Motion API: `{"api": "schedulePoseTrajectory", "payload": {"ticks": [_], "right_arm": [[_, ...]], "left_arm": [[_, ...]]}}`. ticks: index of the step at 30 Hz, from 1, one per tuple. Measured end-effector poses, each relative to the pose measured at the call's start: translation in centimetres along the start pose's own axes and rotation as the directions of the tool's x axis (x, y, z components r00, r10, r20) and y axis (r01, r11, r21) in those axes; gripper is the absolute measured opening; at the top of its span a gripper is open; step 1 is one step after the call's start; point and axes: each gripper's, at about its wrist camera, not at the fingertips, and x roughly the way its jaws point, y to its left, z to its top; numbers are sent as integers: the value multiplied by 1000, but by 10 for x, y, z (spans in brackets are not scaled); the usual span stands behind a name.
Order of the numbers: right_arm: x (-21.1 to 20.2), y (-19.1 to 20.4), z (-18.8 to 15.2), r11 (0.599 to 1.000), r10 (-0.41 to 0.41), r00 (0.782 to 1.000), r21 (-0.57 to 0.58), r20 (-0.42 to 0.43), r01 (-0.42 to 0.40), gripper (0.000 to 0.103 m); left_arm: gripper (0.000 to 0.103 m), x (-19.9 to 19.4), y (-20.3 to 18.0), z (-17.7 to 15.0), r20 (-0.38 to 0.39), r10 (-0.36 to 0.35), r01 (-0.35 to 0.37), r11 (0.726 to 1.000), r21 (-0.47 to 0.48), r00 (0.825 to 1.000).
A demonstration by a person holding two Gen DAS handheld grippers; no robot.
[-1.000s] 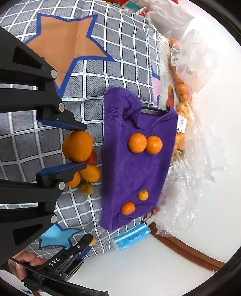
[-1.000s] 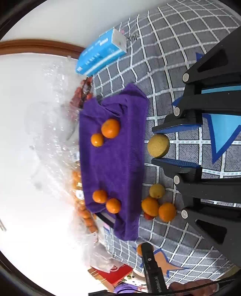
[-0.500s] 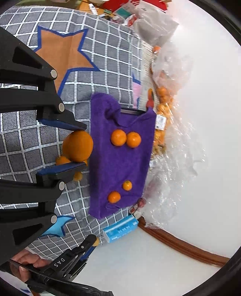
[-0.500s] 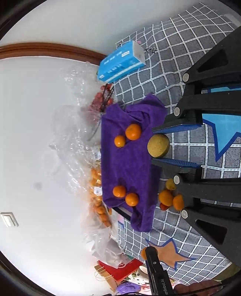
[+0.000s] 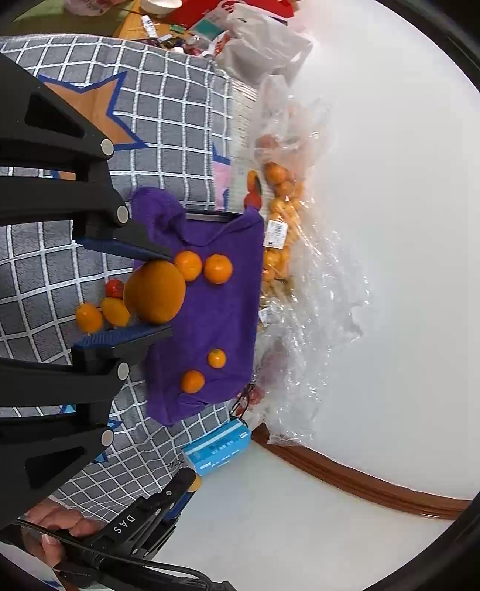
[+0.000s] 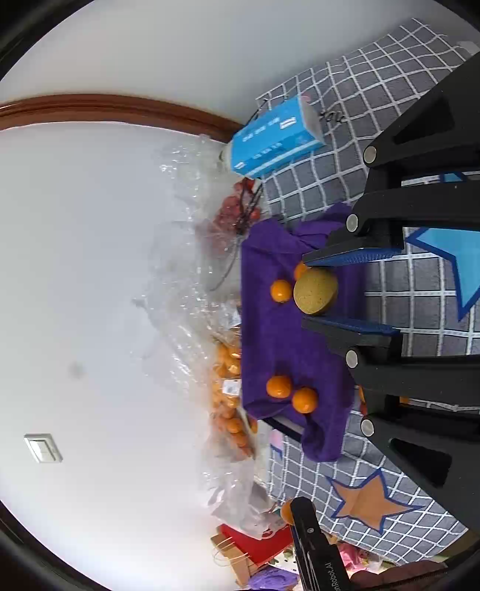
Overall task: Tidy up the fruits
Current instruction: 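Lift and carry the orange and yellow fruit over the purple towel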
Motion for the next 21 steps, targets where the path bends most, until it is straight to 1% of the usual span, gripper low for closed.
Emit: {"api": "schedulePoseTrajectory", "payload": {"ticks": [6, 10, 21], "right_arm": [[2, -2, 14, 1000, 14, 1000, 0, 16, -14, 26], [8, 0, 18, 1000, 21, 1000, -4, 11, -21, 26], [27, -3, 22, 1000, 24, 1000, -7, -13, -24, 26]], "left_arm": [[33, -1, -2, 10, 16, 3, -3, 1000, 3, 1000], [33, 2, 0, 15, 20, 6, -6, 1000, -3, 1000], [33, 18, 4, 22, -2, 12, -12, 1000, -24, 1000]]}}
